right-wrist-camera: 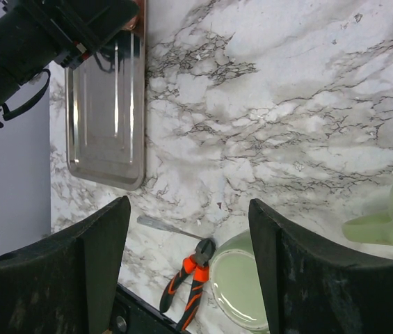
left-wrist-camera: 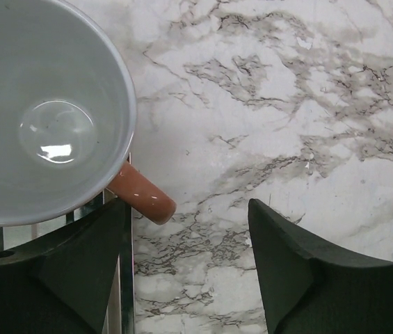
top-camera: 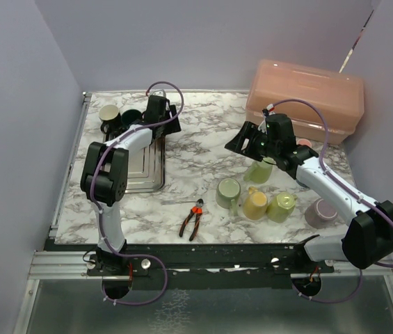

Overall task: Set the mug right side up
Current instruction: Place the cup on the tray, then turn over the cup at the center of the board.

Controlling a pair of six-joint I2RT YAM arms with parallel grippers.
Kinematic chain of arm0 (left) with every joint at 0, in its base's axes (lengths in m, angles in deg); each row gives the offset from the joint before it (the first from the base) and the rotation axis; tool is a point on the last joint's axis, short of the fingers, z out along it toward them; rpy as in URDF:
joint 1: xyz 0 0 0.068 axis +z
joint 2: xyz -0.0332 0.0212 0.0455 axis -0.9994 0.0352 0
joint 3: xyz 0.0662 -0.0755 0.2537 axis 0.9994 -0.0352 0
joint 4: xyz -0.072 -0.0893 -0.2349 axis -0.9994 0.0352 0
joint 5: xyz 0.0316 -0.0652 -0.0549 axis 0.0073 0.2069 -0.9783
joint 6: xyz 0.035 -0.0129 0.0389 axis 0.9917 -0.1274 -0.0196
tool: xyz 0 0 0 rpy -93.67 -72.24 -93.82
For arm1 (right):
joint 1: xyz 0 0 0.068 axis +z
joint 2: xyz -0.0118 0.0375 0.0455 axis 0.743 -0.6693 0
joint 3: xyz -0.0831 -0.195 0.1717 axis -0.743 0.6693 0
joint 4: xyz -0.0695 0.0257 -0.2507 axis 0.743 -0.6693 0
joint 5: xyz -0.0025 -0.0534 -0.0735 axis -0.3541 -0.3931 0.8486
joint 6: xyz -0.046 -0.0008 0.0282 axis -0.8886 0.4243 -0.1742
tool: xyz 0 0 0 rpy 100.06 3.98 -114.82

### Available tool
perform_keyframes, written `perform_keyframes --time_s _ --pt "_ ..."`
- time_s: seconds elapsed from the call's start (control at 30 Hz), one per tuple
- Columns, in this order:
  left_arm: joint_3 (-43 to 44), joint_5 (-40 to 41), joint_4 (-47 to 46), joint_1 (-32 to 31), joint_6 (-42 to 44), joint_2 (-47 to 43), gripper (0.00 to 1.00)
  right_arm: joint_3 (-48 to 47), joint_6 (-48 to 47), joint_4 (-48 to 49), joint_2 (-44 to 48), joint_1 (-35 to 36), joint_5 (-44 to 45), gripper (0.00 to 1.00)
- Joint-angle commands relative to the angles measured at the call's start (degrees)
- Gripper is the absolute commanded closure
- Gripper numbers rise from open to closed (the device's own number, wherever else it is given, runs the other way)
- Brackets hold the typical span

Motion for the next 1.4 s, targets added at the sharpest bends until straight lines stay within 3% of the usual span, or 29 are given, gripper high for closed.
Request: perform_keyframes --time_s 0.0,0.17,0.33,0.67,0.93,1.13,1.37 --pt "2.67 -3.22 0.07 0.08 -1.61 2.4 0.28 0.88 -0.86 0.51 1.16 0.18 -0.79 0.27" --pt "2.91 -1.45 -0.43 0.08 -1.1 2.14 0.27 0.84 -1.21 -0.41 1.32 0.17 -0.06 0.27" --pt "0.13 -1.04 -0.23 0.08 -1.09 -2.2 0.19 -0.61 -4.19 -5.49 1.8 0.17 4.15 0.28" --pt "-11.89 -3.68 2.45 0.08 -0.53 -17.46 0.12 1.0 -8.9 -18.35 11.16 0.17 21.12 0.25" --pt "-22.69 -1.7 3.33 0.0 -2.62 -33.5 0.12 6.99 -5.45 -24.77 12.87 0.17 32.39 0.16" --pt "-29.41 0.93 3.24 0.0 -4.67 -42.91 0.12 9.48 -4.1 -20.98 9.47 0.17 30.93 0.11" --pt "-32.97 -0.2 3.16 -0.01 -5.83 -46.64 0.11 6.93 -2.68 -18.11 2.1 0.17 27.37 0.11"
